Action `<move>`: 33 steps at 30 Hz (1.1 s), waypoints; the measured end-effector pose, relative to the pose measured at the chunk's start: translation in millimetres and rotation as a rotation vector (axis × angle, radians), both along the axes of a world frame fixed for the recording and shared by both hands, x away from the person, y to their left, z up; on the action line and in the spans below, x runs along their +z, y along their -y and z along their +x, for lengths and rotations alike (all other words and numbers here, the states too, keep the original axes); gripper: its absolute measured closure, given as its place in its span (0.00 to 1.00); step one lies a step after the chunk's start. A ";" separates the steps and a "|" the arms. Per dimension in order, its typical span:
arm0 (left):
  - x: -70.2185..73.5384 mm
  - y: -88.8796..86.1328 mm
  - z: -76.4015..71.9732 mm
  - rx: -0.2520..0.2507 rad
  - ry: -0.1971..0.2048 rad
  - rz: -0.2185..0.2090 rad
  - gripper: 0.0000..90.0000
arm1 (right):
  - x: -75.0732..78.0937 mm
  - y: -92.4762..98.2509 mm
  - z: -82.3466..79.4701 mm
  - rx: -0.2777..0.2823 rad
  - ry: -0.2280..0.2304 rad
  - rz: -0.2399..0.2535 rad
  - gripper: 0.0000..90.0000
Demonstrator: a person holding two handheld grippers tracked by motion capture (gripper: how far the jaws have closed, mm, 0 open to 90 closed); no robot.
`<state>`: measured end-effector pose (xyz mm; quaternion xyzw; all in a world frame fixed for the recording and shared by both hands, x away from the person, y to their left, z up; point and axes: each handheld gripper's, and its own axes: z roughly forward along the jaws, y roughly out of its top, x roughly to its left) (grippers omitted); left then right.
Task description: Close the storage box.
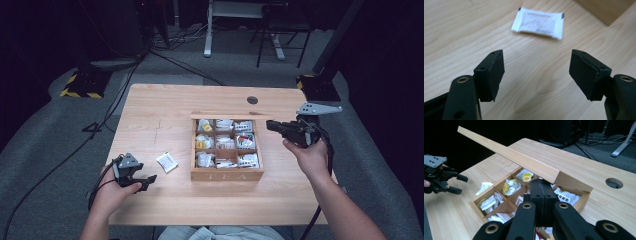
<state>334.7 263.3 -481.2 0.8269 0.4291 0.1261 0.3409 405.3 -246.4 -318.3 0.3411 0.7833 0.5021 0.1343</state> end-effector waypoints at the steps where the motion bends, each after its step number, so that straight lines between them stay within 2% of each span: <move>1: -2.7 -2.3 -0.4 0.006 -0.009 0.006 0.31 | -0.2 0.2 -0.1 0.002 0.000 -0.001 1.00; 5: -8.9 -8.5 -2.1 0.029 -0.019 0.016 0.29 | -1.0 0.3 -0.9 0.004 -0.002 -0.002 1.00; 10: -13.7 -12.3 -3.3 0.055 -0.009 0.021 0.28 | -2.4 0.5 -2.3 0.006 -0.006 -0.002 1.00; 14: -16.2 -12.6 -2.2 0.057 0.003 0.042 0.28 | -3.7 0.8 -3.7 0.009 -0.012 -0.004 1.00; 18: -18.1 -12.9 -1.7 0.059 0.017 0.032 0.27 | -5.3 1.1 -5.4 0.013 -0.017 -0.008 1.00; 20: -19.7 -14.1 -1.0 0.056 0.038 0.040 0.26 | -6.3 1.3 -6.3 0.014 -0.019 -0.010 1.00; 24: -22.7 -15.0 -0.3 0.065 0.062 0.029 0.23 | -8.1 1.4 -8.3 0.013 -0.025 -0.011 1.00; 33: -22.8 -14.9 -0.4 0.065 0.061 0.028 0.23 | -10.1 2.8 -11.0 0.006 -0.040 -0.012 1.00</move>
